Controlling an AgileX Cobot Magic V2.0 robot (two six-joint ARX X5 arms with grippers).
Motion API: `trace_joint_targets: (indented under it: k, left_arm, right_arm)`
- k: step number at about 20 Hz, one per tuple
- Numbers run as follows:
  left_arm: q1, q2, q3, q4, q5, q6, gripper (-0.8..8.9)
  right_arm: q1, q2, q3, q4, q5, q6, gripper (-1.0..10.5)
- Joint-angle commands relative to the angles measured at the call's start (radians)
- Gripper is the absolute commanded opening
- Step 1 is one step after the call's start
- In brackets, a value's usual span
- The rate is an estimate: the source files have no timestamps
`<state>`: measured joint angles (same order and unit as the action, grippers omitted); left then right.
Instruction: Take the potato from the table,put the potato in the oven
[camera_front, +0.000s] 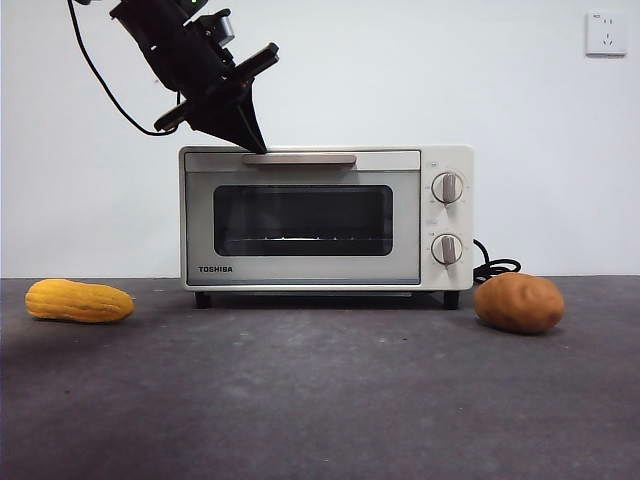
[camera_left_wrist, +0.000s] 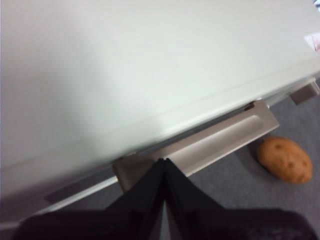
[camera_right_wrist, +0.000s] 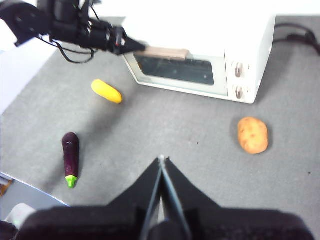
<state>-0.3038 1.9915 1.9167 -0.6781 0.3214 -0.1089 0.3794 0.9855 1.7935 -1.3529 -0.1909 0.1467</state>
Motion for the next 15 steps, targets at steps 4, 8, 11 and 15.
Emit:
trace_joint_targets:
  k: [4, 8, 11, 15]
  left_arm:
    - [-0.031, 0.021, -0.017, -0.132, -0.061, 0.043, -0.06]
    - [-0.054, 0.021, -0.017, -0.178, -0.062, 0.046, -0.06]
    - [-0.079, 0.021, -0.017, -0.211, -0.095, 0.050, -0.06]
    - [-0.117, 0.021, -0.017, -0.250, -0.170, 0.066, -0.06]
  right_arm:
    - [0.001, -0.029, 0.003, -0.021, -0.003, 0.010, -0.1]
    - [0.001, -0.035, 0.003, -0.021, -0.004, 0.010, -0.1]
    - [0.001, -0.048, 0.003, -0.022, -0.004, 0.011, -0.1]
    - [0.001, -0.082, 0.003, -0.022, -0.003, 0.012, -0.1]
